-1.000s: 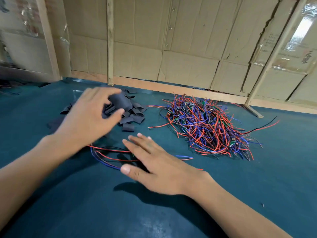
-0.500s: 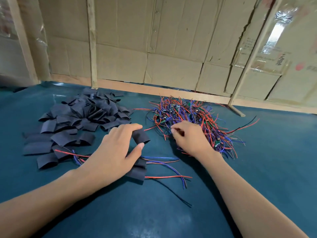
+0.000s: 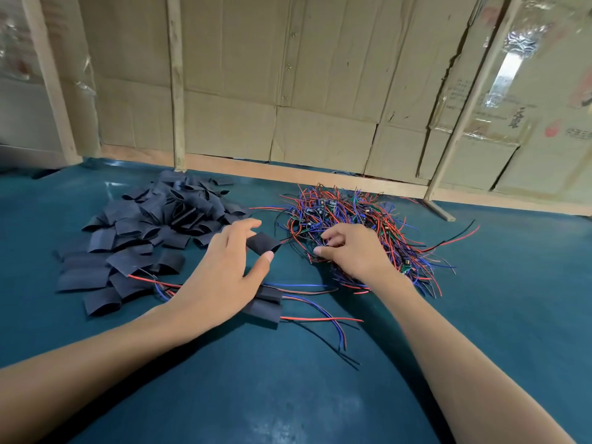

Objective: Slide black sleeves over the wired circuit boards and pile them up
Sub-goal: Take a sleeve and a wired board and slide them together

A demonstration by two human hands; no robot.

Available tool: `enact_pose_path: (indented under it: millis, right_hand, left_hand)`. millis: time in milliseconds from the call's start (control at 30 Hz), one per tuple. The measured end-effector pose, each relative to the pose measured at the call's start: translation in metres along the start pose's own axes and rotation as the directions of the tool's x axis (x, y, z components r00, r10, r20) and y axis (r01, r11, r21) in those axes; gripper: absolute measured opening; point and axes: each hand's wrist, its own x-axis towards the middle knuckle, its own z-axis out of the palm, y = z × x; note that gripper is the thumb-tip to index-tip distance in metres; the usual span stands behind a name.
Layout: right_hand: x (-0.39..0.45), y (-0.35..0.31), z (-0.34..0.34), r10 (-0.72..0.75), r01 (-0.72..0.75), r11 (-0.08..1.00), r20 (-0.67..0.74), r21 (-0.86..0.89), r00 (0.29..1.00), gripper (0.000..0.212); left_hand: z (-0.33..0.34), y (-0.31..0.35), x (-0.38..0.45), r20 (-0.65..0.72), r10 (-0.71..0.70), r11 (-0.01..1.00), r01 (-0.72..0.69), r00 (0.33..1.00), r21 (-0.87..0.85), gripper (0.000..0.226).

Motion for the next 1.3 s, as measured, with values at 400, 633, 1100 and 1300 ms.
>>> enact_pose_path:
  millis: [400, 633, 1100, 1300]
  right_hand:
    - [-0.022, -0.013, -0.018, -0.121, 0.118, 0.956, 0.007, -0.267, 0.993, 0.023]
    - [-0.03, -0.02, -0.033, -0.271, 0.312, 0.949, -0.377, 0.05, 0.885, 0.021]
    - [-0.034, -0.043, -0.03, -0.083, -0.092, 0.111, 0.102, 0.99, 0.991, 0.021]
    - [-0.036, -0.043, -0.037, -0.087, -0.092, -0.267, 0.071, 0.959, 0.994, 0.008]
  left_hand:
    - [-0.009, -0.008, 0.004, -0.074, -0.168, 0.97, 0.152, 0.983, -0.19, 0.052]
    - [-0.013, -0.002, 0.0, -0.045, -0.181, 0.949, 0.163, 0.982, -0.268, 0.052]
    - [-0.02, 0.004, 0.002, 0.102, -0.108, 0.828, 0.146, 0.989, -0.542, 0.031]
    - [-0.024, 0.009, 0.017, 0.233, -0.355, 0.354, 0.36, 0.906, -0.863, 0.036]
